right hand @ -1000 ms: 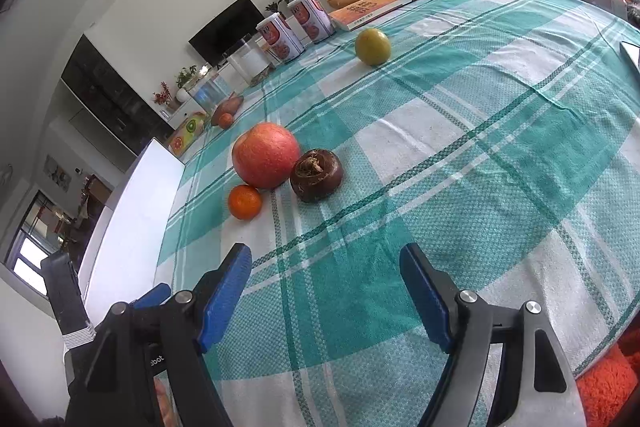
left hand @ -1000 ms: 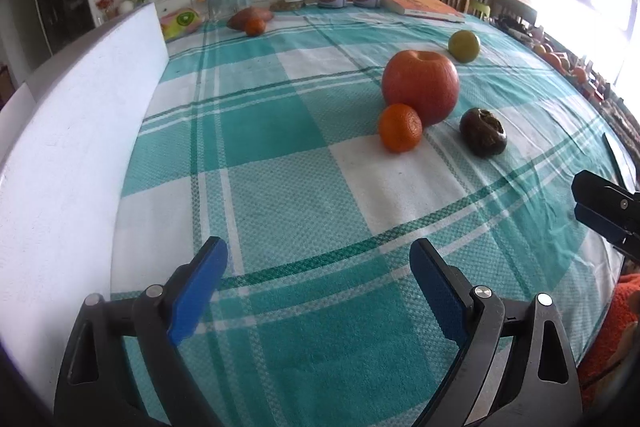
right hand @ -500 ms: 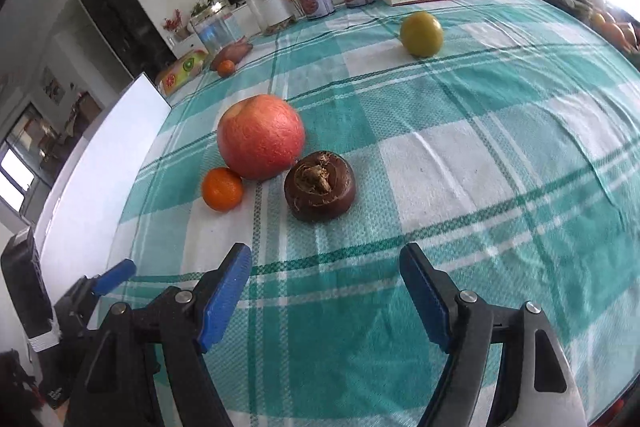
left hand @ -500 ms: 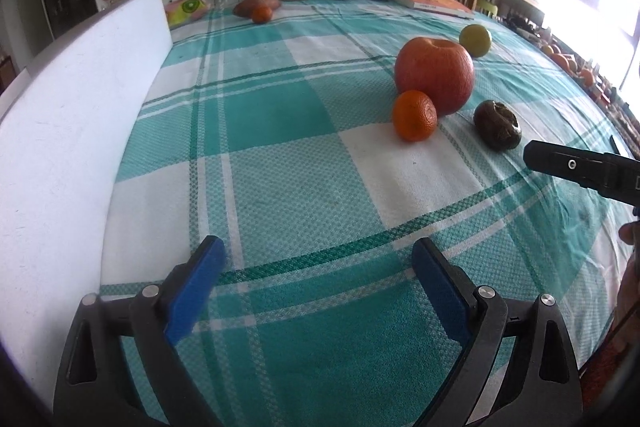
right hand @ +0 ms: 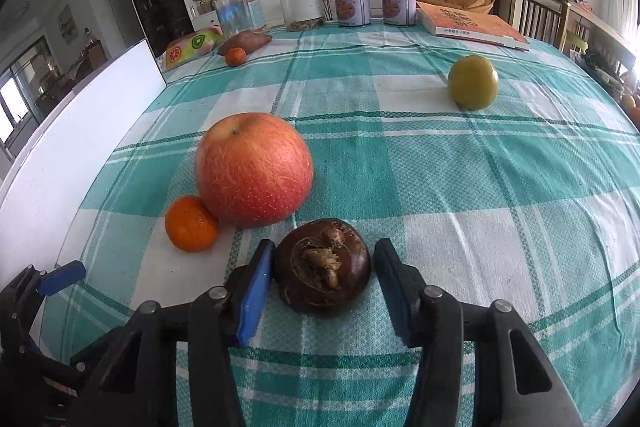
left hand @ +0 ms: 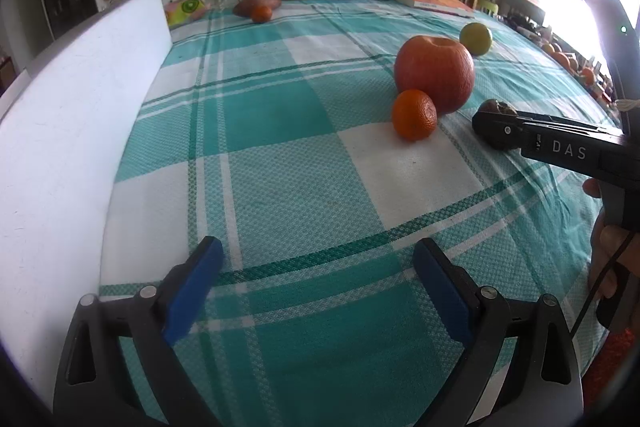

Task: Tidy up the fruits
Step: 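Grasp the last water chestnut with the right tool, then grasp the red apple with the left tool while the right tool holds the water chestnut, then carry the red apple and water chestnut over the white box and release both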

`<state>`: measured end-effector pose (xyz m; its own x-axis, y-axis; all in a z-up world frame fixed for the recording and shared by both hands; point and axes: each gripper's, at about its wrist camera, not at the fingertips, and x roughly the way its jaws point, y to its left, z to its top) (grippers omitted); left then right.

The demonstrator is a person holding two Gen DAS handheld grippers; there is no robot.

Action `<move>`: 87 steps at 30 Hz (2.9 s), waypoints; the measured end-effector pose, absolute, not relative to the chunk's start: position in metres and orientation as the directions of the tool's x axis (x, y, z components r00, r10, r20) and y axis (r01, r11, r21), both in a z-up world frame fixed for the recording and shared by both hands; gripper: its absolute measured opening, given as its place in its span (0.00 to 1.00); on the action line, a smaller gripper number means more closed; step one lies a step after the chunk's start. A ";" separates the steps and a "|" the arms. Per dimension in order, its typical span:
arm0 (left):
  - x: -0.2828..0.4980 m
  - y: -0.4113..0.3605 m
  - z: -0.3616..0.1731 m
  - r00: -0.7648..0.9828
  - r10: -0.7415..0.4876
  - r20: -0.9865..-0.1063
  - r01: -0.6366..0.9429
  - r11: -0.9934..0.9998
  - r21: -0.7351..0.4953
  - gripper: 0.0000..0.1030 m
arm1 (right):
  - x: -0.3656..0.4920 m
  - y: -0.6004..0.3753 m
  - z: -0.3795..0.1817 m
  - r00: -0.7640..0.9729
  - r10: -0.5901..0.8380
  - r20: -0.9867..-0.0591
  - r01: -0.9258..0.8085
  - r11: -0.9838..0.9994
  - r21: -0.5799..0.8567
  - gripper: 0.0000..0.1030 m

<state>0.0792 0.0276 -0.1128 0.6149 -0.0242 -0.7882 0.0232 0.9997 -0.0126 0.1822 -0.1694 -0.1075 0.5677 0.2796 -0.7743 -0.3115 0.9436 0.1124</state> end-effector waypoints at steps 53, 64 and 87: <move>0.231 -0.027 -0.074 0.457 -0.199 -0.867 0.151 0.978 -0.145 0.69 | 0.160 -0.218 -0.106 0.589 0.299 -0.751 -0.130 0.952 0.278 0.45; 0.149 0.061 -0.039 0.567 -0.073 -0.820 -0.119 0.978 -0.170 0.69 | 0.159 -0.218 -0.105 0.587 0.314 -0.746 -0.138 0.947 0.290 0.45; 0.060 0.050 -0.083 0.556 -0.078 -0.827 0.050 0.997 -0.060 0.87 | 0.134 -0.184 -0.105 0.532 0.351 -0.771 -0.265 0.933 0.242 0.77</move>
<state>0.0601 0.0503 -0.0831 0.5561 -0.0778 -0.8275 0.0498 0.9969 -0.0603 0.1342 -0.1835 -0.1046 0.5318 0.3507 -0.7709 -0.2650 0.9334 0.2418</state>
